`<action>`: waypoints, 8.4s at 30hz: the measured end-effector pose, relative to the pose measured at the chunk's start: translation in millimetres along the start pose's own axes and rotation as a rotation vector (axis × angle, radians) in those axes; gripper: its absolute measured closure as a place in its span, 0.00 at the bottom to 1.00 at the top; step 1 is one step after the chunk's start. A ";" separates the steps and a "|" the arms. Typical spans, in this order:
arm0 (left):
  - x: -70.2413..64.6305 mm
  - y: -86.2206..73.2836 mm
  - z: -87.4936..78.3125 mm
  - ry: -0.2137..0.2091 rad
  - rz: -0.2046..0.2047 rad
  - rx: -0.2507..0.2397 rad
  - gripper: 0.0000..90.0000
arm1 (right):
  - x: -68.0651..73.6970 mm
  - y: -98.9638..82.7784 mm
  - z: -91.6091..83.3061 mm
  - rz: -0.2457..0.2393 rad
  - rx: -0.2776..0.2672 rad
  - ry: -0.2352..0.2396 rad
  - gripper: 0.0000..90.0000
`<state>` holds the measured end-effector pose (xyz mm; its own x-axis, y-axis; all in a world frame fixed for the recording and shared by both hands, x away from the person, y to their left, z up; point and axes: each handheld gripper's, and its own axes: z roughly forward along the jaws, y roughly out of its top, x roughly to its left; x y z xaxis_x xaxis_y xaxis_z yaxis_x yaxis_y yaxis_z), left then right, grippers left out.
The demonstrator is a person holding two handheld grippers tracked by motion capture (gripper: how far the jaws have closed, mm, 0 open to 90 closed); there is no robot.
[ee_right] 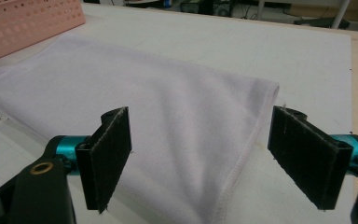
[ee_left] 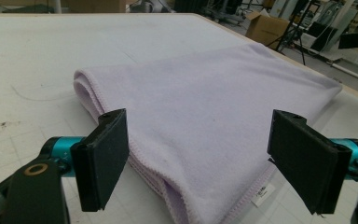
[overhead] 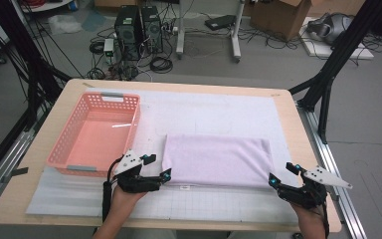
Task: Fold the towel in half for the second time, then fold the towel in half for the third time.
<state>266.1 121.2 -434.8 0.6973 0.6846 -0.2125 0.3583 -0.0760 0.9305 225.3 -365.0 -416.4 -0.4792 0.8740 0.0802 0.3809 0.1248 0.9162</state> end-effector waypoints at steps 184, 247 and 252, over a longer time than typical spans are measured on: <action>-67.7 62.5 79.0 -0.149 -0.049 0.145 0.64 | 26.3 120.1 180.1 -0.232 0.229 0.297 0.89; -9.9 15.2 38.1 -0.081 0.043 0.092 0.43 | -8.9 29.3 52.7 -0.099 0.273 0.012 0.66; -7.9 13.6 34.6 -0.080 0.044 0.075 0.42 | -9.1 16.6 60.5 -0.035 0.292 0.055 0.86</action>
<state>286.9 89.6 -430.8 0.7598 0.6193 -0.1980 0.3695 -0.1607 0.9152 283.8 -342.4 -425.7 -0.5355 0.8408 0.0790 0.5709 0.2915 0.7675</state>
